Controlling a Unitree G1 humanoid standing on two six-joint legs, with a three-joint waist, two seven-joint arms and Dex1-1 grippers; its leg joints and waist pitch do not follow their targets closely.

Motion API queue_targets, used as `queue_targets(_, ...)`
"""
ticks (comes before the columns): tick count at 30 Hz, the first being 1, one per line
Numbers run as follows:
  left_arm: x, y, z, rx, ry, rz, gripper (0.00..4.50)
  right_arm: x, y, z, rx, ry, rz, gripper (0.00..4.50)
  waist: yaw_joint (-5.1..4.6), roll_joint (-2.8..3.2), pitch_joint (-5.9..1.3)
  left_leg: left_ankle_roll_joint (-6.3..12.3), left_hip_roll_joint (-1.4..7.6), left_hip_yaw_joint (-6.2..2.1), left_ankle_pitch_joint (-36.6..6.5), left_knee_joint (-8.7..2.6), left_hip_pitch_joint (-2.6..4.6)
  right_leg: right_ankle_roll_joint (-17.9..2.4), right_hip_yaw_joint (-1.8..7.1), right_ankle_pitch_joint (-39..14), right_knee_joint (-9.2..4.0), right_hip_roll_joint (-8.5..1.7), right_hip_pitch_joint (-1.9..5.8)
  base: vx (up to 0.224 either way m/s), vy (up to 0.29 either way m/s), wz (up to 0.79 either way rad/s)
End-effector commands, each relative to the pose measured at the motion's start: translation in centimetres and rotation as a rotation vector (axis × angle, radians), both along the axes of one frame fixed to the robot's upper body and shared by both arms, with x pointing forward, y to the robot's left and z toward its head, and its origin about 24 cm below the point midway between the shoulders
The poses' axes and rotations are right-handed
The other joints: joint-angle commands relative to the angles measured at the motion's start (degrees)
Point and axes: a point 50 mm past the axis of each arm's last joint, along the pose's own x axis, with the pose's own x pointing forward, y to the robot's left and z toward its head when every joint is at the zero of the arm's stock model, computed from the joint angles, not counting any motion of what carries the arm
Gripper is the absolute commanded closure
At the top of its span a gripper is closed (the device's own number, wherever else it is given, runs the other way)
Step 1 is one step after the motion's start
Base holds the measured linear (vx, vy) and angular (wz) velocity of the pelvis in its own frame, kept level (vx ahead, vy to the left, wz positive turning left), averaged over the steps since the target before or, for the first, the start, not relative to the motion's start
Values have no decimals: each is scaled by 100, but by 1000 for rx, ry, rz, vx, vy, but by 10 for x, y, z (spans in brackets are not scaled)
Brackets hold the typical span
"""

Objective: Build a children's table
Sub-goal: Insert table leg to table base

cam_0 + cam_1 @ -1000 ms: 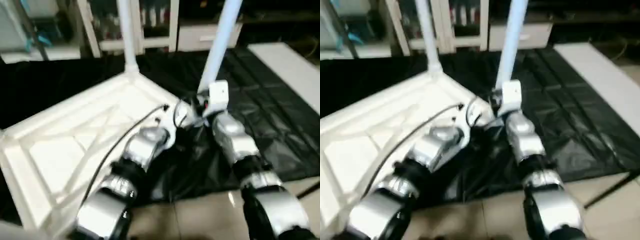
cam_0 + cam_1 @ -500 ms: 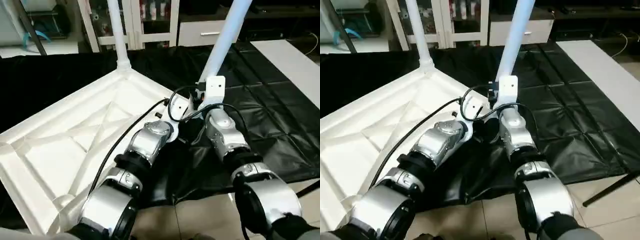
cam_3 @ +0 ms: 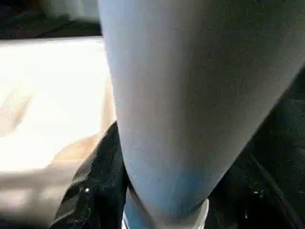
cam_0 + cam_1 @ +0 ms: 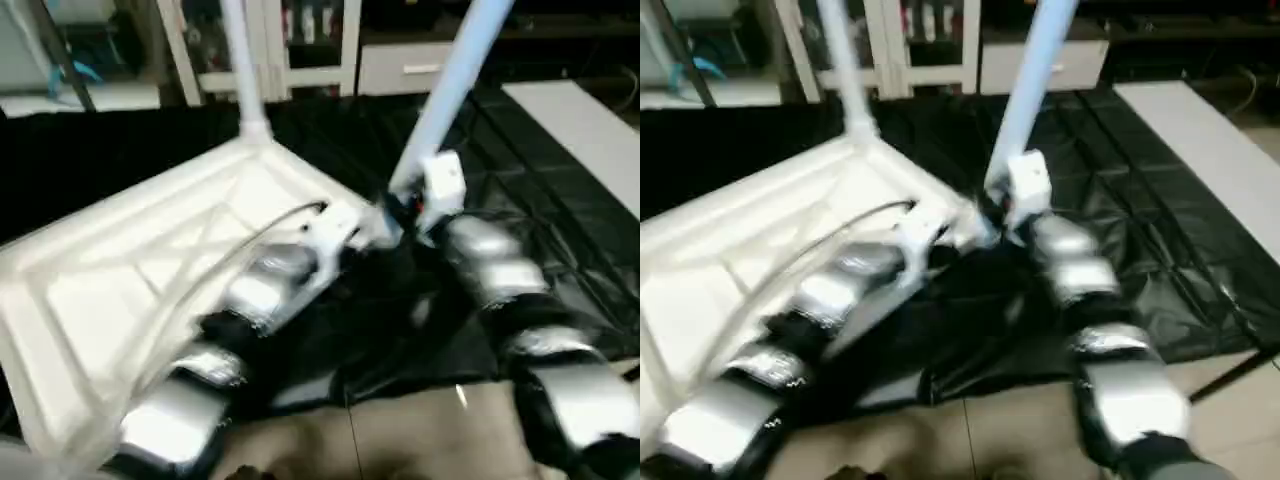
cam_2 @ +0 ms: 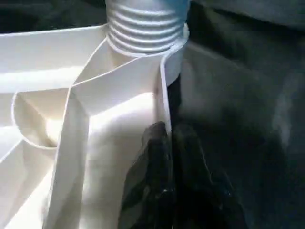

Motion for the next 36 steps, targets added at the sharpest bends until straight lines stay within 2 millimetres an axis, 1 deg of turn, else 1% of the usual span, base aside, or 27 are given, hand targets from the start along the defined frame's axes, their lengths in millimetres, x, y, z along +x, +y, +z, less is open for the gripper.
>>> queue_targets(1, -4, 4, 1, 11, -3, -105, 450, -24, 8, -35, -38, 206, 188, 264, 74, -111, -359, 1176, 418, -113, -491, -366, 164, -1824, 294, 339, -435, -357, 321, 0, 0, 0)
queue_targets(2, -7, 13, 6, -3, 6, -182, 450, -36, -2, -37, -53, 241, 268, 264, 105, -100, -350, 1062, 424, -103, -631, -386, 194, -1789, 294, 164, -456, -343, 314, 0, 0, 0)
queue_targets(3, -10, 18, 8, -14, 13, -236, 450, -43, -8, -38, -61, 265, 315, 264, 128, -124, -320, 839, 450, -72, -941, -430, 221, -1727, 317, -173, -492, -339, 293, 0, 0, 0)
queue_targets(4, -13, 22, 9, -19, 23, -269, 450, -49, -12, -39, -64, 282, 348, 264, 155, -124, -299, 714, 455, -84, -1113, -462, 216, -1681, 317, -401, -507, -341, 309, 0, 0, 0)
queue_targets(5, -13, 22, 9, -19, 23, -270, 450, -49, -12, -39, -64, 282, 348, 264, 184, -84, -286, 399, 470, -73, -1517, -514, 277, -1595, 329, -865, -543, -343, 281, 0, 0, 0)
queue_targets(6, -15, 26, 10, -14, 32, -302, 450, -54, -16, -40, -64, 304, 376, 264, 157, -76, -288, 148, 475, -81, -1719, -553, 309, -1558, 341, -997, -555, -331, 253, 0, 0, 0)
queue_targets(7, -19, 33, 10, -3, 47, -350, 450, -63, -22, -42, -70, 335, 405, 264, 163, -118, -284, 3, 480, -72, -1860, -576, 340, -1495, 362, -1030, -583, -324, 230, 0, 0, 0)
queue_targets(8, -19, 36, 10, 4, 46, -354, 450, -65, -23, -43, -69, 342, 409, 264, 171, -119, -296, -26, 476, -71, -1803, -575, 335, -1481, 373, -940, -561, -330, 245, 0, 0, 0)
queue_targets(9, -19, 36, 10, 4, 46, -354, 450, -65, -23, -43, -69, 342, 409, 264, 171, -105, -297, -59, 475, -42, -1745, -587, 342, -1471, 392, -799, -552, -325, 219, 0, 0, 0)
queue_targets(10, -18, 39, 10, 10, 35, -343, 450, -67, -25, -44, -67, 345, 403, 264, 155, -107, -292, -82, 471, -40, -1743, -595, 331, -1468, 399, -788, -550, -323, 213, 0, 0, 0)
queue_targets(11, -14, 42, 10, 22, 15, -313, 450, -69, -26, -44, -66, 344, 387, 264, 140, -126, -292, -139, 457, -41, -1779, -608, 314, -1432, 406, -842, -552, -317, 226, 0, 0, 0)
queue_targets(13, -12, 44, 10, 28, 2, -298, 450, -71, -27, -44, -67, 346, 380, 264, 146, -137, -297, -177, 448, -29, -1774, -610, 334, -1384, 439, -863, -572, -324, 210, 0, 0, 0)
queue_targets(14, -12, 44, 10, 29, -2, -291, 450, -72, -27, -44, -73, 347, 380, 264, 147, -140, -300, -179, 448, -22, -1764, -611, 339, -1374, 442, -862, -576, -326, 212, 0, 0, 0)
queue_targets(15, -12, 43, 10, 21, 5, -295, 450, -75, -26, -45, -79, 354, 386, 264, 155, -124, -307, -175, 449, -14, -1713, -614, 348, -1362, 445, -802, -578, -329, 206, 0, 0, 0)
queue_targets(17, -12, 42, 10, 17, 5, -297, 450, -76, -25, -46, -78, 356, 383, 264, 158, -151, -306, -125, 443, 8, -1587, -603, 342, -1370, 461, -659, -581, -329, 206, 0, 0, 0)
queue_targets(20, -11, 40, 11, 15, 1, -295, 450, -75, -25, -48, -77, 356, 355, 264, 163, -155, -300, -70, 438, 13, -1538, -597, 323, -1371, 468, -731, -590, -343, 219, 0, 0, 0)
queue_targets(21, -11, 40, 11, 16, 0, -295, 450, -75, -26, -51, -81, 356, 335, 264, 165, -156, -288, -79, 436, 13, -1610, -602, 323, -1326, 469, -968, -619, -351, 208, 0, 0, 0)
queue_targets(22, -11, 41, 11, 17, -1, -295, 450, -76, -27, -53, -82, 355, 322, 264, 165, -156, -288, -79, 436, 13, -1610, -602, 323, -1326, 469, -968, -619, -351, 208, 0, 0, 0)
queue_targets(25, -11, 41, 10, 20, -2, -295, 450, -76, -27, -58, -80, 347, 280, 264, 147, -162, -248, -252, 444, -20, -2067, -641, 357, -1126, 473, -1787, -703, -367, 170, 0, 0, 0)
queue_targets(26, -11, 42, 10, 21, -2, -295, 450, -77, -27, -60, -79, 341, 262, 264, 145, -160, -249, -288, 446, -25, -2137, -647, 371, -1089, 473, -1884, -714, -366, 161, 0, 0, 0)
queue_targets(27, -11, 42, 9, 22, -1, -295, 450, -77, -27, -61, -79, 336, 246, 264, 135, -119, -241, -380, 448, -37, -2313, -672, 393, -1026, 469, -2030, -742, -361, 145, 0, 0, 0)
queue_targets(28, -11, 43, 9, 23, -1, -295, 450, -77, -27, -62, -79, 337, 242, 264, 123, -133, -256, -431, 448, -51, -2361, -683, 401, -1002, 464, -1981, -739, -356, 153, 0, 0, 0)
queue_targets(30, -12, 44, 9, 29, 4, -297, 450, -78, -27, -63, -74, 339, 230, 264, 113, -121, -274, -452, 456, -57, -2269, -715, 392, -1019, 451, -1694, -724, -340, 180, 0, 0, 0)
queue_targets(32, -12, 45, 8, 32, 5, -299, 450, -78, -27, -63, -73, 340, 230, 264, 104, -119, -268, -461, 455, -49, -2245, -727, 382, -1055, 449, -1497, -713, -328, 178, 0, 0, 0)
queue_targets(33, -12, 45, 8, 35, 5, -301, 450, -78, -27, -64, -74, 340, 228, 264, 112, -83, -271, -481, 451, -44, -2283, -724, 400, -1084, 453, -1441, -709, -334, 170, 0, 0, 0)
queue_targets(34, -11, 44, 8, 33, 7, -302, 450, -78, -27, -64, -74, 340, 227, 264, 100, -110, -269, -486, 450, -33, -2321, -722, 404, -1107, 456, -1407, -716, -328, 165, 0, 0, 0)
queue_targets(36, -11, 44, 8, 33, 7, -302, 450, -77, -28, -64, -77, 340, 225, 264, 106, -129, -265, -462, 447, -21, -2347, -712, 408, -1122, 465, -1463, -733, -342, 160, 0, 0, 0)
